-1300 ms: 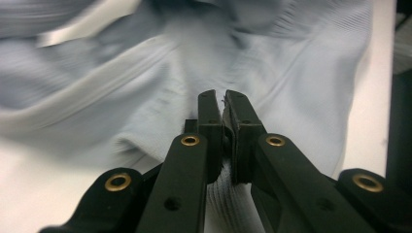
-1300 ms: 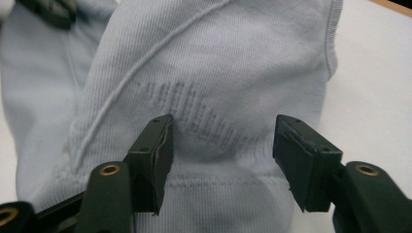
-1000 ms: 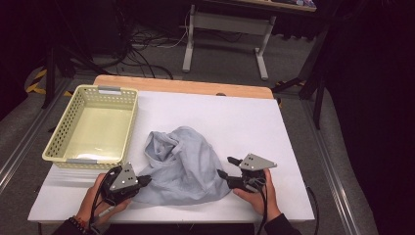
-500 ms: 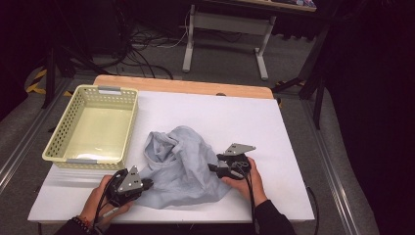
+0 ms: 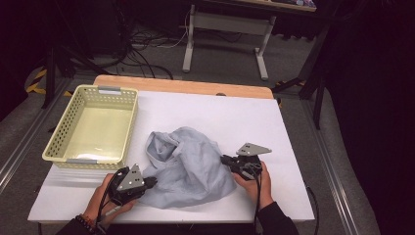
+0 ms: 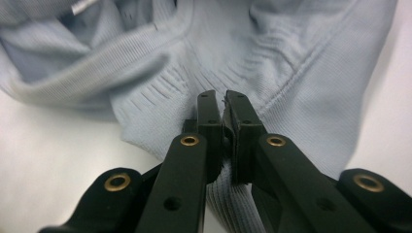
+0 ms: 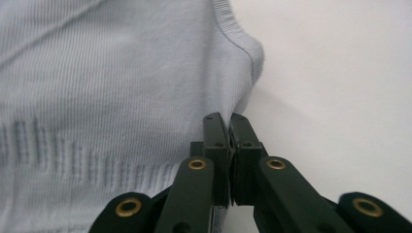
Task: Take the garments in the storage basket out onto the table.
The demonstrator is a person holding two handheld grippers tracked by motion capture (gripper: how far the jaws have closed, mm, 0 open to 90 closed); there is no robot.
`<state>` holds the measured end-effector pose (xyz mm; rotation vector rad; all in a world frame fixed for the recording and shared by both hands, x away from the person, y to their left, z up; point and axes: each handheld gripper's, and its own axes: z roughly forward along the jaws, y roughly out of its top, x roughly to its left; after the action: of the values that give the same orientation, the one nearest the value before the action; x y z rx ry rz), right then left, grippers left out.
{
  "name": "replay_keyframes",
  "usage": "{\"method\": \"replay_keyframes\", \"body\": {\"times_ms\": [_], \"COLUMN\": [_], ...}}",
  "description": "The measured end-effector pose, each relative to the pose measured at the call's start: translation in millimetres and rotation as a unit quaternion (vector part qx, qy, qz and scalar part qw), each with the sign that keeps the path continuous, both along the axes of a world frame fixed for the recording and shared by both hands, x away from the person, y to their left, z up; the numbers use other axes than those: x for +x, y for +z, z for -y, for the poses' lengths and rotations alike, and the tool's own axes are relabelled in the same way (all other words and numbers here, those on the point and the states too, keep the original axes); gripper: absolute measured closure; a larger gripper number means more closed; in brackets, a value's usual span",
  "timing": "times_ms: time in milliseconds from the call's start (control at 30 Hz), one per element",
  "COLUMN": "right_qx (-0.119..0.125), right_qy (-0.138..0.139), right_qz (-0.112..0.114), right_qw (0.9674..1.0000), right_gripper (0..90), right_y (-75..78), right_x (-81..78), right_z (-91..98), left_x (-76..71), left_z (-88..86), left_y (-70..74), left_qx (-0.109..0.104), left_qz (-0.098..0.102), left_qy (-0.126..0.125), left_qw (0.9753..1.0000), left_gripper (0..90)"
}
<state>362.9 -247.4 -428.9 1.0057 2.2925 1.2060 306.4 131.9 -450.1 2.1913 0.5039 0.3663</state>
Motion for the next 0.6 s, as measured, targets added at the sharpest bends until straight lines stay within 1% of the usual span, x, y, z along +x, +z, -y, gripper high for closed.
{"method": "replay_keyframes", "body": {"times_ms": [33, 100, 133, 167, 200, 233, 267, 300, 333, 367, 400, 433, 467, 533, 567, 600], "right_qx": [0.015, 0.024, 0.034, 0.034, 0.043, 0.051, 0.055, 0.055, 0.055, 0.053, 0.050, 0.048, 0.044, 0.024, 0.011, 0.014], "right_qy": [-0.017, -0.033, -0.042, -0.042, -0.049, -0.057, -0.059, -0.060, -0.060, -0.062, -0.068, -0.069, -0.069, -0.074, -0.079, -0.079], "right_qz": [0.015, 0.031, 0.037, 0.037, 0.039, 0.041, 0.035, 0.023, 0.023, 0.019, 0.002, -0.007, -0.016, -0.010, -0.005, -0.005], "right_qw": [0.9996, 0.9987, 0.9979, 0.9979, 0.9971, 0.9962, 0.9961, 0.9964, 0.9964, 0.9964, 0.9964, 0.9964, 0.9965, 0.9969, 0.9968, 0.9967], "right_gripper": [88.6, 88.6, 88.7, 88.7, 88.6, 88.6, 88.6, 88.4, 88.4, 88.1, 87.6, 86.8, 86.0, 86.5, 84.0, 81.0], "right_y": [9.3, 16.9, 20.2, 20.2, 22.8, 24.4, 24.4, 22.1, 22.1, 19.4, 12.5, 9.0, 5.8, 2.7, 2.5, 2.7], "right_x": [-7.8, -14.5, -18.1, -18.1, -21.8, -25.9, -28.3, -31.7, -31.7, -33.5, -35.3, -35.8, -35.8, -36.7, -37.1, -36.7], "right_z": [8.9, 17.0, 21.7, 21.7, 26.2, 31.9, 36.0, 41.5, 41.5, 44.1, 47.7, 49.0, 49.9, 51.4, 52.4, 53.8], "left_x": [0.7, 2.6, 3.9, 3.9, 6.7, 9.9, 12.7, 17.2, 17.2, 18.7, 19.2, 19.2, 19.5, 19.9, 20.8, 21.6], "left_z": [5.2, 8.9, 10.8, 10.8, 13.4, 15.6, 18.2, 24.3, 24.3, 28.7, 33.3, 38.2, 45.8, 50.1, 51.7, 54.0], "left_y": [5.4, 9.7, 11.0, 11.0, 11.6, 11.0, 9.6, 7.0, 7.0, 5.7, 5.2, 5.4, 9.3, 16.4, 20.2, 23.7], "left_qx": [-0.008, -0.020, -0.020, -0.020, -0.018, -0.017, -0.015, -0.010, -0.010, -0.006, 0.001, 0.008, 0.017, 0.010, 0.001, -0.007], "left_qz": [0.011, 0.016, 0.019, 0.019, 0.019, 0.014, 0.010, 0.005, 0.005, 0.003, 0.006, 0.009, 0.022, 0.033, 0.036, 0.038], "left_qy": [-0.004, -0.010, -0.009, -0.009, -0.010, -0.010, -0.009, -0.013, -0.013, -0.015, -0.017, -0.020, -0.020, -0.009, -0.007, -0.007], "left_qw": [0.9999, 0.9996, 0.9996, 0.9996, 0.9996, 0.9997, 0.9998, 0.9999, 0.9999, 0.9999, 0.9998, 0.9997, 0.9994, 0.9993, 0.9993, 0.9992], "left_gripper": [86.1, 86.1, 86.1, 86.1, 86.1, 86.1, 86.1, 85.9, 85.7, 85.7, 85.4, 85.0, 83.7, 76.6, 71.2, 69.9]}}
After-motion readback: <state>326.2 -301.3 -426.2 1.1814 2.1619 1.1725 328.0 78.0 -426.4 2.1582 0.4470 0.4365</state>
